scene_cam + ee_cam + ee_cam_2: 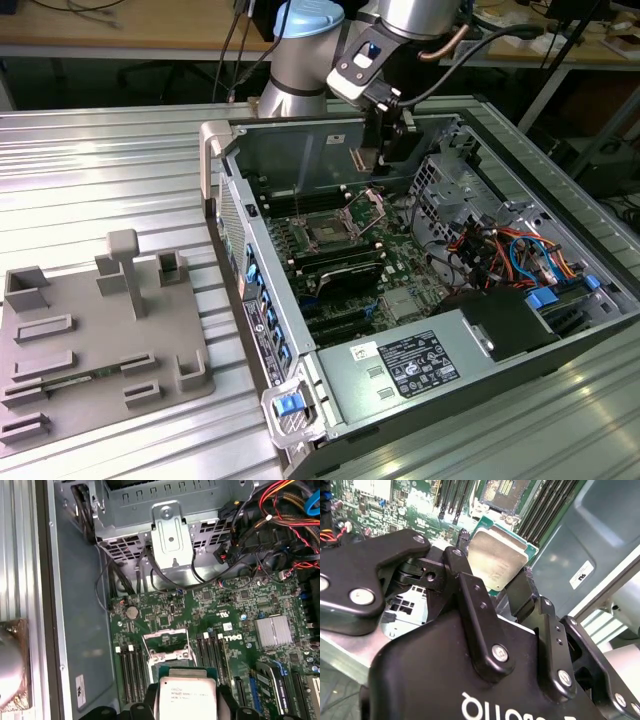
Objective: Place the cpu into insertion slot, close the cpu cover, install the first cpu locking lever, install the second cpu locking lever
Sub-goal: 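Place the cpu into insertion slot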
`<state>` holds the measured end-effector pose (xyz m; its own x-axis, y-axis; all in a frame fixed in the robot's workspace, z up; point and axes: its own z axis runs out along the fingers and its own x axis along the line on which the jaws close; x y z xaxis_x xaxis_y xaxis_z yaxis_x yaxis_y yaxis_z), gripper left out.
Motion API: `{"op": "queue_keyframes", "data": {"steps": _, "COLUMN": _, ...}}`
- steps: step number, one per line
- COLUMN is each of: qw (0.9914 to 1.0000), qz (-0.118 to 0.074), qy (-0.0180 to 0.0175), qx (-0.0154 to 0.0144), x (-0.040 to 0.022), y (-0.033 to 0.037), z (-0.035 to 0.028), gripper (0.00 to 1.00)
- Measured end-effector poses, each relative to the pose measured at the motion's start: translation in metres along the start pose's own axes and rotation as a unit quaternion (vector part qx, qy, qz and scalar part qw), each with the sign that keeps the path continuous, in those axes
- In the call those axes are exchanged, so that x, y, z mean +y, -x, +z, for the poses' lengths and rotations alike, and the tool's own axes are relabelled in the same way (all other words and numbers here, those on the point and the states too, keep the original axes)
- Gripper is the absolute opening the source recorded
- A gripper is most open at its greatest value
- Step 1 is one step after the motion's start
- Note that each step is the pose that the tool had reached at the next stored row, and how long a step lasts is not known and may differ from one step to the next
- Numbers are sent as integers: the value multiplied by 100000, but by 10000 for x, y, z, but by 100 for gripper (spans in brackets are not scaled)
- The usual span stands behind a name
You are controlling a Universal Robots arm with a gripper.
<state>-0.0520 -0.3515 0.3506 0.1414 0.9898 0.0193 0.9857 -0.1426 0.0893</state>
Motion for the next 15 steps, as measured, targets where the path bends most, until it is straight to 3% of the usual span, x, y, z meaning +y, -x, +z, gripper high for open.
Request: {"op": "queue_keyframes", "data": {"steps": 15, "qw": 100000, "qz": -159, "qy": -7, "qx": 14, "x": -17, "y": 31, "z": 53, "gripper": 55}}
